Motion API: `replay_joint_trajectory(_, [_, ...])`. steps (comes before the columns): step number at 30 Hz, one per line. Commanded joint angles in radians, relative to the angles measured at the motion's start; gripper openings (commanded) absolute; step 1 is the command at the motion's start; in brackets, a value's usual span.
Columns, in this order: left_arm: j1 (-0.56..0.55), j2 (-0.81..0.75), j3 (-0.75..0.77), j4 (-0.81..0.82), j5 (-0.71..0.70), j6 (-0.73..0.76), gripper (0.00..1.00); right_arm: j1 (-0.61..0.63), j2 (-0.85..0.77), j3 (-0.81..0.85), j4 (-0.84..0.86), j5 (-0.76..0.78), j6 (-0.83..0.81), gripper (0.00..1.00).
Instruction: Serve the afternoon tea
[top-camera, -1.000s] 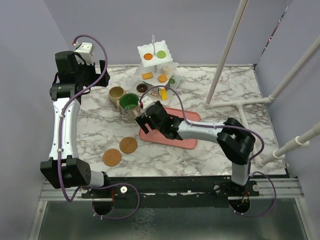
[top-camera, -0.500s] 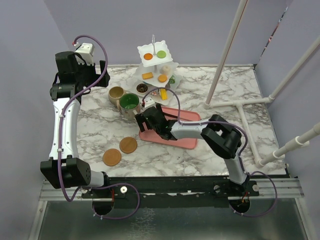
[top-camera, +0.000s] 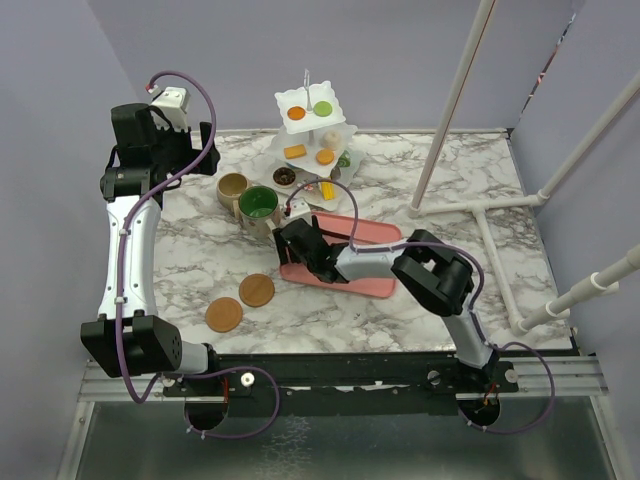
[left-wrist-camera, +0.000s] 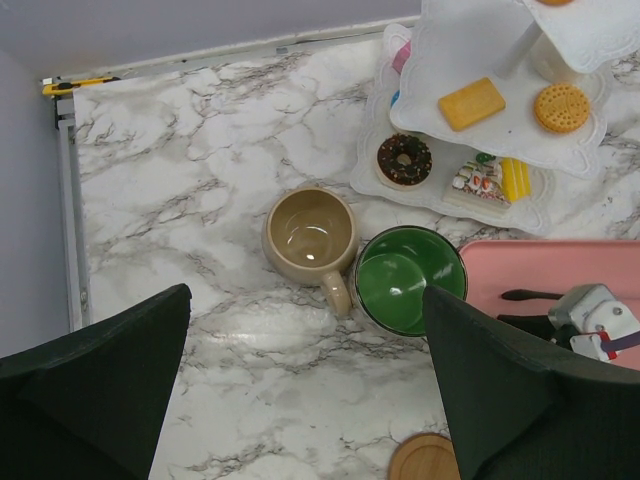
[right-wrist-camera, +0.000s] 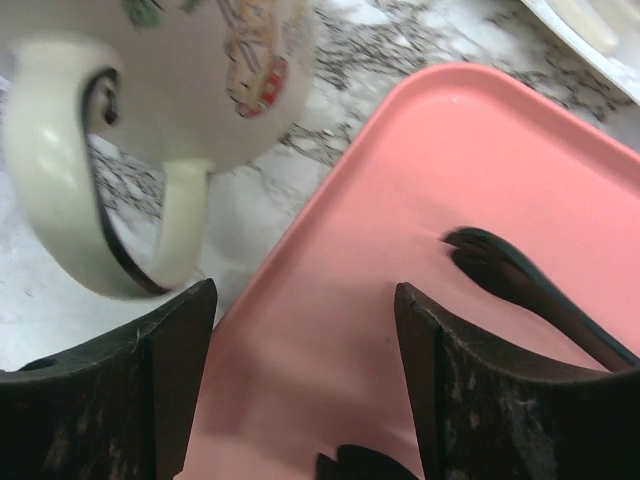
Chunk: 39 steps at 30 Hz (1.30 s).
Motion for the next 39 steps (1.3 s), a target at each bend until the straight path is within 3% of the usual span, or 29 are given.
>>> replay_joint_trajectory(1, [0.008, -0.01, -0.003, 0.014, 0.007, 0.004, 0.99, -0.001, -0.062, -0.118, -0.015, 0.103, 0.085, 0.7])
replay_joint_trajectory(5, [0.008, -0.007, -0.01, 0.015, 0.014, 0.0, 0.99, -0.002, -0.134, -0.208, -0.016, 0.133, 0.146, 0.61])
replay_joint_trajectory(8, [0.008, -0.01, -0.014, 0.015, 0.024, 0.0, 0.99, -0.007, -0.187, -0.278, -0.023, 0.167, 0.192, 0.34])
replay_joint_trajectory(10, [0.008, -0.013, -0.016, 0.017, 0.031, -0.002, 0.99, -0.02, -0.223, -0.311, -0.042, 0.174, 0.229, 0.28])
replay_joint_trajectory(31, [0.008, -0.015, -0.019, 0.027, 0.074, -0.023, 0.99, -0.118, -0.617, -0.661, -0.161, 0.322, 0.383, 0.33])
replay_joint_trajectory(35, [0.008, -0.02, -0.026, 0.028, 0.076, -0.022, 0.99, -0.119, -0.636, -0.626, -0.158, 0.296, 0.308, 0.4])
replay_joint_trajectory(39, [0.008, -0.027, -0.034, 0.028, 0.079, -0.022, 0.99, -0.115, -0.653, -0.567, -0.107, 0.205, 0.197, 0.57])
